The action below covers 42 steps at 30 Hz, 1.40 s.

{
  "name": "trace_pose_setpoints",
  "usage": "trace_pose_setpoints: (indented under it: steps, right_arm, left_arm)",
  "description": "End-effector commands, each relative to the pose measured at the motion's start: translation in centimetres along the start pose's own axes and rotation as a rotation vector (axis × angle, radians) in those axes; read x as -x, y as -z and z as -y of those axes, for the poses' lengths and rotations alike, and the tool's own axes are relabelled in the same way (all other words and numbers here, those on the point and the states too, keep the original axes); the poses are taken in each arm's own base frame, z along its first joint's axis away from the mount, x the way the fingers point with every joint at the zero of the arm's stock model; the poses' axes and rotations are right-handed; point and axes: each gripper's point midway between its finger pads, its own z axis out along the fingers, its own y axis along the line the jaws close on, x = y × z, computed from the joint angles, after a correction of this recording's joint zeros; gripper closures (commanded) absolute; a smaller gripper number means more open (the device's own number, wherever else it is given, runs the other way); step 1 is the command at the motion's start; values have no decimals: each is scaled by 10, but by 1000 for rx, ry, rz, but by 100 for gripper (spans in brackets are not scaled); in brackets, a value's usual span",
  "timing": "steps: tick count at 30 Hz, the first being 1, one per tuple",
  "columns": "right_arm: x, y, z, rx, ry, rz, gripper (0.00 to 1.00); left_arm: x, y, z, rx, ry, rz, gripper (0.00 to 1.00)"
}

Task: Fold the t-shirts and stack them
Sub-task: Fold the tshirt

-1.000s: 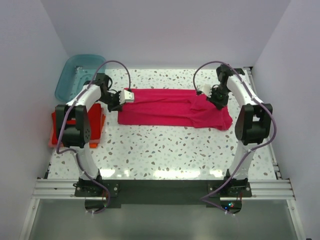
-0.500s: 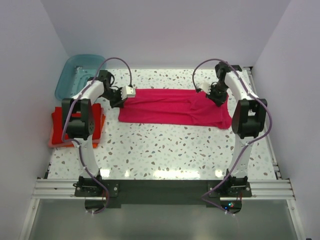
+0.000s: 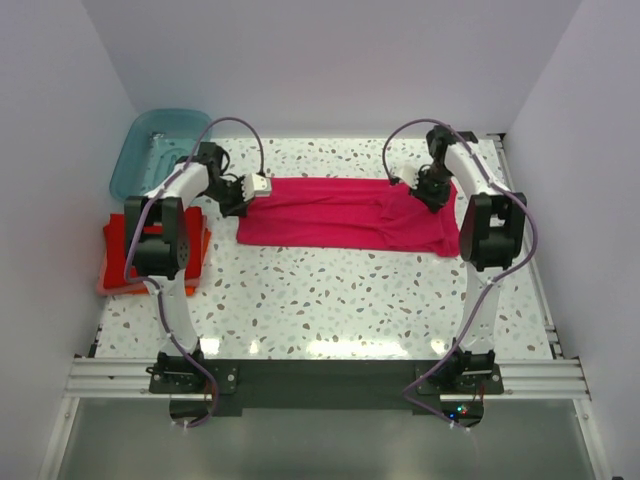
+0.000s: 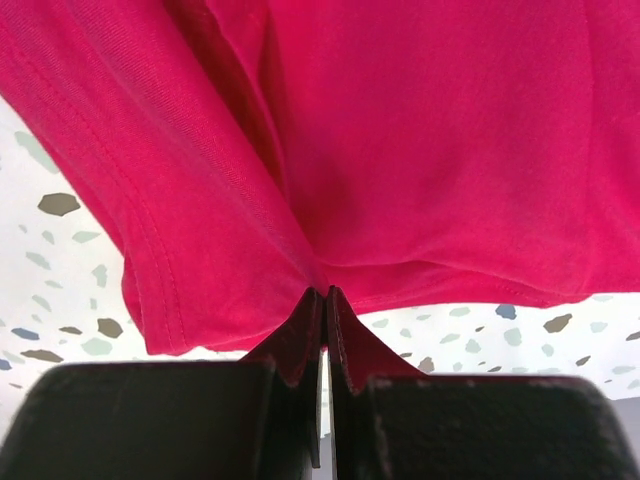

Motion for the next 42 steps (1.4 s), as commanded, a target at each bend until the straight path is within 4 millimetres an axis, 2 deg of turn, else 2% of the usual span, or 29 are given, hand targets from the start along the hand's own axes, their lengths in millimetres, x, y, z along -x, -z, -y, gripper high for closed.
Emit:
trace_pose_setpoints:
  steps: [1, 3, 4, 6, 7, 8, 9, 10, 11, 14, 15, 16, 18, 19, 24, 29, 34, 38, 42]
  right_arm:
    - [3, 11, 22, -84, -2, 11, 100]
    - [4, 11, 27, -107, -15, 8, 100]
    - [4, 10, 28, -115, -27, 7, 97]
    - [4, 15, 32, -136, -85, 15, 85]
    - [2, 21, 31, -149, -142, 24, 73]
    - [1, 25, 31, -151, -174, 36, 67]
    - [-4, 32, 29, -143, -218, 54, 64]
    - [-5, 37, 25, -134, -294, 79, 58]
    - [-17, 49, 21, -120, -362, 93, 53]
    - [-18, 64, -3, -39, -530, 171, 52]
    - [-25, 61, -18, 23, -598, 173, 52]
    - [-20, 63, -29, 62, -662, 211, 53]
    - [-25, 57, -50, 98, -723, 233, 53]
    - [-24, 55, -57, 104, -748, 243, 53]
    - [-31, 28, -84, 115, -796, 243, 52]
    - [-42, 1, -85, 60, -801, 218, 50]
    - [-51, -13, -80, 23, -793, 184, 50]
    - [-56, -15, -77, 6, -785, 164, 50]
    - [-57, -8, -78, 1, -768, 162, 51]
  left_arm:
    - [-3, 3, -5, 32, 19, 2, 100]
    - [-4, 1, -6, 37, 22, 2, 100]
    - [-5, 0, -7, 40, 35, -3, 100]
    - [-5, 3, -12, 68, 64, -1, 85]
    - [-6, 6, -14, 79, 110, 4, 80]
    - [-3, 12, -19, 97, 130, 13, 75]
    - [0, 18, -21, 110, 153, 27, 66]
    - [-1, 27, -24, 120, 225, 59, 63]
    - [4, 38, -26, 132, 252, 83, 58]
    - [9, 51, -19, 120, 394, 134, 47]
    - [12, 57, -16, 123, 415, 146, 45]
    - [9, 55, -8, 108, 476, 147, 45]
    - [8, 55, 1, 101, 524, 143, 41]
    - [0, 49, 11, 84, 585, 127, 41]
    - [-13, 38, 26, 80, 709, 94, 38]
    - [-27, 26, 34, 78, 748, 59, 35]
    - [-31, 22, 35, 67, 750, 49, 34]
    - [-32, 18, 39, 45, 757, 45, 34]
    - [-34, 16, 42, 37, 753, 44, 34]
